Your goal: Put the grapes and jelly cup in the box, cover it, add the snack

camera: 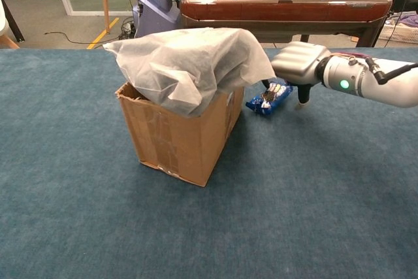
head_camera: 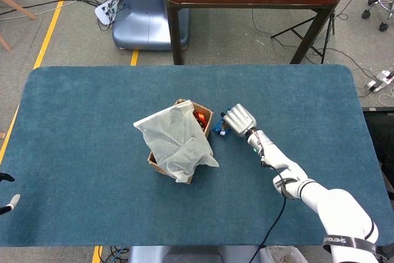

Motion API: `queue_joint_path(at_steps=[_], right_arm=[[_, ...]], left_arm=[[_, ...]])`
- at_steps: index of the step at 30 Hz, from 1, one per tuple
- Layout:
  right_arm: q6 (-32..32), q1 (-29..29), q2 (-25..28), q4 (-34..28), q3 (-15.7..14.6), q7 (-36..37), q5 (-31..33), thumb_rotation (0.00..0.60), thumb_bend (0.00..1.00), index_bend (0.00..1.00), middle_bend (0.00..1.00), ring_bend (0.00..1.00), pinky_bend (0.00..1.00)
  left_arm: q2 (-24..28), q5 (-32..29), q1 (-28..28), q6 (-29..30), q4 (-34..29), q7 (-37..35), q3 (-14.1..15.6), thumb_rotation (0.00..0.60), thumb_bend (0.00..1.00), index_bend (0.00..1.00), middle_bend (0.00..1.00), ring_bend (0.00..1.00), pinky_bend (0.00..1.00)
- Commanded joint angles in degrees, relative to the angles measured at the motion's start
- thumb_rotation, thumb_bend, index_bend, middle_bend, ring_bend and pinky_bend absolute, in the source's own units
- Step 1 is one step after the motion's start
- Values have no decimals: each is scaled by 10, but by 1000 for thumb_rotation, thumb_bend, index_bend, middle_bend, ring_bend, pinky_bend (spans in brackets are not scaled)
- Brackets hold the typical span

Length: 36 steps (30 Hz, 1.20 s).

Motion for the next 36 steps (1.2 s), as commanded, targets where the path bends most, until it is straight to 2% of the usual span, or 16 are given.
queue_joint_path(at_steps=[1, 10, 36], right_arm=[[15, -7, 19, -31, 4, -10, 3, 600, 0, 422, 977, 980, 917], [22, -13, 42, -79, 11, -35, 16, 600, 0, 434, 980, 980, 917], [-29, 8, -15, -9, 32, -20, 56, 600, 0, 425, 979, 980, 917]], left_arm=[[-1, 0, -1, -1, 1, 1, 0, 600, 225, 430, 380, 306, 461], [-2, -1, -1, -3, 1, 3, 0, 600, 225, 430, 380, 306, 461], [1, -9, 1, -3, -3, 1, -2, 600, 225, 434, 380, 307, 461]])
